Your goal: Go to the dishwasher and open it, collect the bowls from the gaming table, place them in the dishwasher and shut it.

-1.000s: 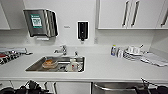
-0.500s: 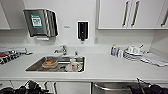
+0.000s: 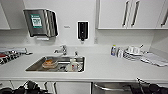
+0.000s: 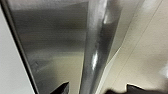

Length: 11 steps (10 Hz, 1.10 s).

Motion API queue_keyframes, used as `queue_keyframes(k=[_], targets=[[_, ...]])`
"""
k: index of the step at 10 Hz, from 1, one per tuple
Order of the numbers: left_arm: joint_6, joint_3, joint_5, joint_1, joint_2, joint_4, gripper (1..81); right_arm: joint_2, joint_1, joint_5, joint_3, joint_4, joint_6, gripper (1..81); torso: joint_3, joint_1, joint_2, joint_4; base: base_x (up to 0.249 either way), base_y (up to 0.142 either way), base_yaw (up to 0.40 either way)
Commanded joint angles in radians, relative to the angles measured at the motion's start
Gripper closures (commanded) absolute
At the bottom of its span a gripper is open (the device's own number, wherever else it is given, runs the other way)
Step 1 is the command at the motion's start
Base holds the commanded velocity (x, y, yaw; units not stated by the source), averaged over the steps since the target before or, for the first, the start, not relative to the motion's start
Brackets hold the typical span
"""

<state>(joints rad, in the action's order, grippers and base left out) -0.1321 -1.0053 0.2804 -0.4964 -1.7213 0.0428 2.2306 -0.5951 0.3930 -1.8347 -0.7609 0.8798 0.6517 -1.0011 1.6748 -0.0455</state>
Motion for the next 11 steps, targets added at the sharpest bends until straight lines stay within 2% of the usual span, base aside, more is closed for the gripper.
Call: queue_keyframes(k=[1,5,9,11], targets=[[0.003,0.011,0.005,0.114,0.025,0.008,1.0,-0.012,0.152,0.055,-0.052,-0.014,0.011,1.0,0.0,0.0,0.0,0.0,0.0,0.0,0.0],[0.002,0.011,0.006,0.112,0.023,0.008,1.0,0.008,0.139,0.055,-0.106,-0.006,0.019,1.0,0.0,0.0,0.0,0.0,0.0,0.0,0.0],[0.003,0.008,0.008,0.107,0.026,0.009,1.0,0.085,0.103,0.053,-0.198,0.017,0.021,1.0,0.0,0.0,0.0,0.0,0.0,0.0,0.0],[0.003,-0.004,0.007,0.101,0.014,0.009,1.0,0.08,0.088,0.055,-0.207,0.023,0.019,1.0,0.0,0.0,0.0,0.0,0.0,0.0,0.0]])
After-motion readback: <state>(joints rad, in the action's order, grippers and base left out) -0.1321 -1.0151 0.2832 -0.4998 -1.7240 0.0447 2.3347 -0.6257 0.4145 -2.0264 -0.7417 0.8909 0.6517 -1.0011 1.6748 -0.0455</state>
